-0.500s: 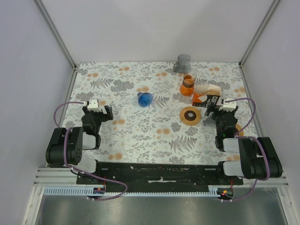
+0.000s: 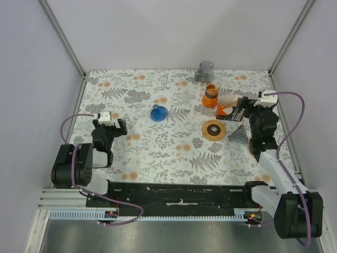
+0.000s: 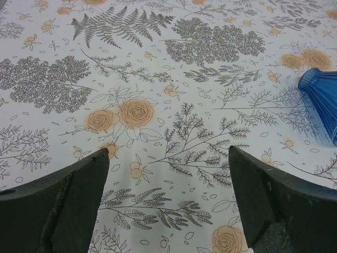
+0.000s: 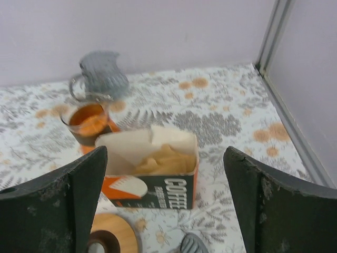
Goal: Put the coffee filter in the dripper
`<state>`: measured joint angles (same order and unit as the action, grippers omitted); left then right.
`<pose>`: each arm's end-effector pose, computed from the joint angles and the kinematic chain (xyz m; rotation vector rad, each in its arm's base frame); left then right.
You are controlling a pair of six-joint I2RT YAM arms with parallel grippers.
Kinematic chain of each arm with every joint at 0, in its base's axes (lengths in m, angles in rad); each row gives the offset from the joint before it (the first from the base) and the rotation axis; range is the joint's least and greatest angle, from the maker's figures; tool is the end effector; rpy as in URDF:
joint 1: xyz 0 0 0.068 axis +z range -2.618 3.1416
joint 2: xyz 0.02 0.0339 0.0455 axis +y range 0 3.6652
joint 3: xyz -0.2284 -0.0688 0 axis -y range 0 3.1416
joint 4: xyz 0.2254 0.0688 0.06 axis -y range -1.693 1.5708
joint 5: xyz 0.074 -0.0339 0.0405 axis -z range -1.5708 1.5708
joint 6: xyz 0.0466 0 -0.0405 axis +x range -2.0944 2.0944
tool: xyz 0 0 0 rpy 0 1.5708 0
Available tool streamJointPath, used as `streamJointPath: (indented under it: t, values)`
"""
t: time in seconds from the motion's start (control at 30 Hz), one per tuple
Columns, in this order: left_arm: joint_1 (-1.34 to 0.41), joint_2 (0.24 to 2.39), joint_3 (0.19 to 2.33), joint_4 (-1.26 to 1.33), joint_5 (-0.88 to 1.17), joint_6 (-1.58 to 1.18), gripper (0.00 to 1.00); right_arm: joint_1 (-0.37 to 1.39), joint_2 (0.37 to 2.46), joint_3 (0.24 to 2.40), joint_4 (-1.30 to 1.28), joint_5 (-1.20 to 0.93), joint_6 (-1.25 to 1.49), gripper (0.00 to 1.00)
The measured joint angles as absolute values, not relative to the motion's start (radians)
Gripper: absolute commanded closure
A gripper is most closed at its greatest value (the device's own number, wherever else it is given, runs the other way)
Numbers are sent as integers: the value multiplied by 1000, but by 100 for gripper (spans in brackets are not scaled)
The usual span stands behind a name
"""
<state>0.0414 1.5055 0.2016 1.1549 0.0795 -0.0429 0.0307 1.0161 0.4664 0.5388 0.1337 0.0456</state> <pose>0.2415 0.0063 0.1219 -0.0136 1.7198 -0.0695 0.2435 0.0013 0.2397 0.1163 1.5775 -0.0460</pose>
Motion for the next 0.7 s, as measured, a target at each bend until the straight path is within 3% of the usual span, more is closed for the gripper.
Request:
streamJointPath:
  t: [0.17, 0.33, 0.57, 0.7]
  values:
    - [41, 1425, 300, 929, 84, -35, 5, 31, 981, 667, 287, 81, 71, 2]
    - [41, 1406, 610, 561, 142, 23, 9, 31, 1045, 905, 17, 6, 81, 16]
    - [41, 1418, 1019, -41, 268, 159, 13, 48, 1357, 1391, -308, -38, 82, 17]
    - [41, 1440, 1148, -259, 273, 186, 16, 82, 1589, 1647, -445, -43, 69, 19]
